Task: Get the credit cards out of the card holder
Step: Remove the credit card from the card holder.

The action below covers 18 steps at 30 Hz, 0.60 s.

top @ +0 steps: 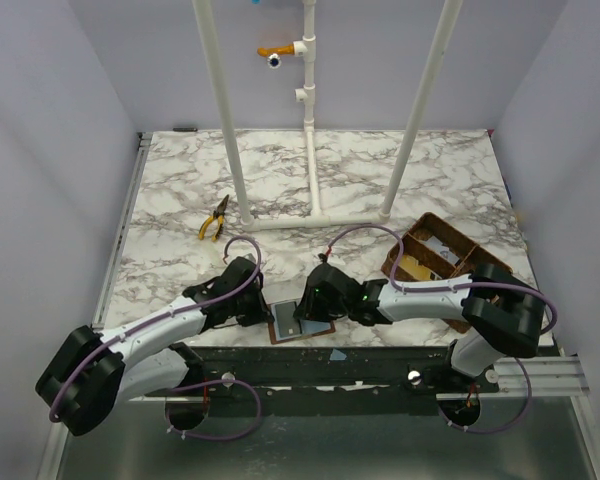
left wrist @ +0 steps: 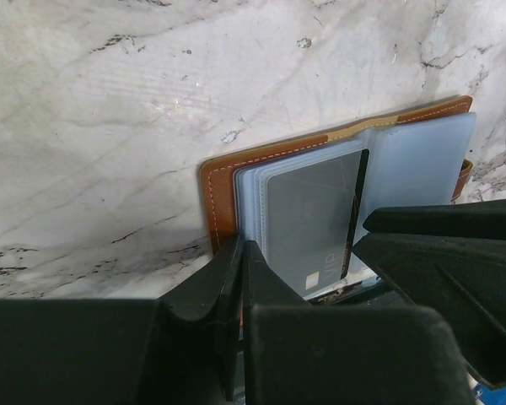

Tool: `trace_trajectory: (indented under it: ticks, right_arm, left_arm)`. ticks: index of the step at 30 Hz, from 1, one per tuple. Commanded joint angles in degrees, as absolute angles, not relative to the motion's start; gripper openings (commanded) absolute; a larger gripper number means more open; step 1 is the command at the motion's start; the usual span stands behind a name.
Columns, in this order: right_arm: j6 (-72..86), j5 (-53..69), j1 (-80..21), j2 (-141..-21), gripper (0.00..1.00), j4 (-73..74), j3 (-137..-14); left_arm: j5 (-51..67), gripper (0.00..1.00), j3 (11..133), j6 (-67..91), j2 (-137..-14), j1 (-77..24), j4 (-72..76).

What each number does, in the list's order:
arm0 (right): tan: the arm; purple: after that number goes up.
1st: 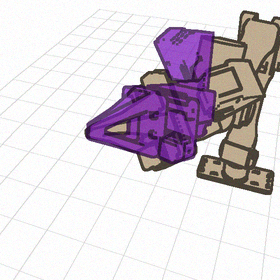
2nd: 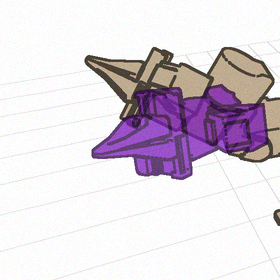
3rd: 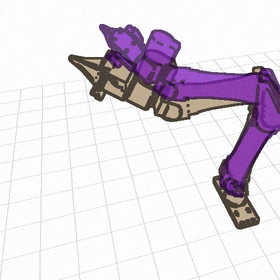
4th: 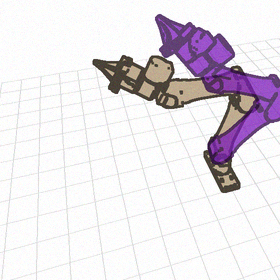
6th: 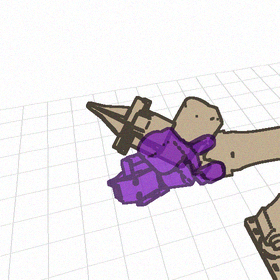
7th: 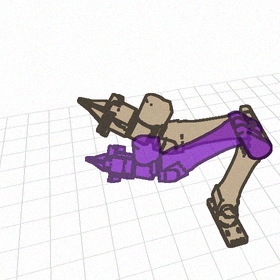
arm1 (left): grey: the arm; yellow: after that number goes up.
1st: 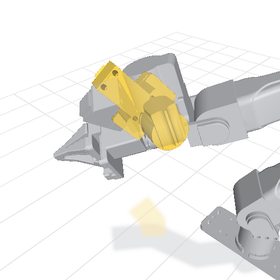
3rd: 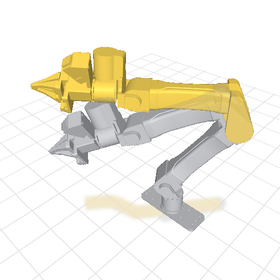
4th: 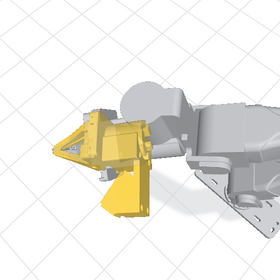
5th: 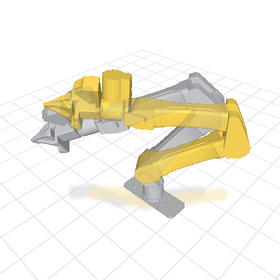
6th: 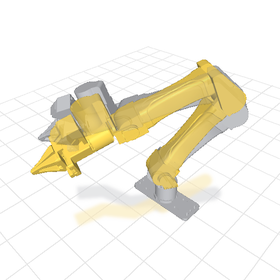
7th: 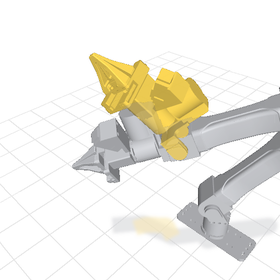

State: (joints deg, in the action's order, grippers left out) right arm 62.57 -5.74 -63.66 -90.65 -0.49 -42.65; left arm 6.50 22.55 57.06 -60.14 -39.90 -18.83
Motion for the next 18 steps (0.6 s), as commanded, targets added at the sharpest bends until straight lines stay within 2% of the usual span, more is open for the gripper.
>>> trace_trajectory:
  ticks: [1,18]
  right_arm:
    - [63.8,-3.6,-62.8,-91.7,0.31,-3.9,-41.0]
    - [65.2,-2.3,-61.8,-91.7,0.29,-6.3,-38.4]
  left_arm:
    - [7.0,0.05,23.5,57.4,-61.2,-40.4,-18.1]
    - [8.0,0.05,25.6,56.0,-57.1,-40.6,-21.3]
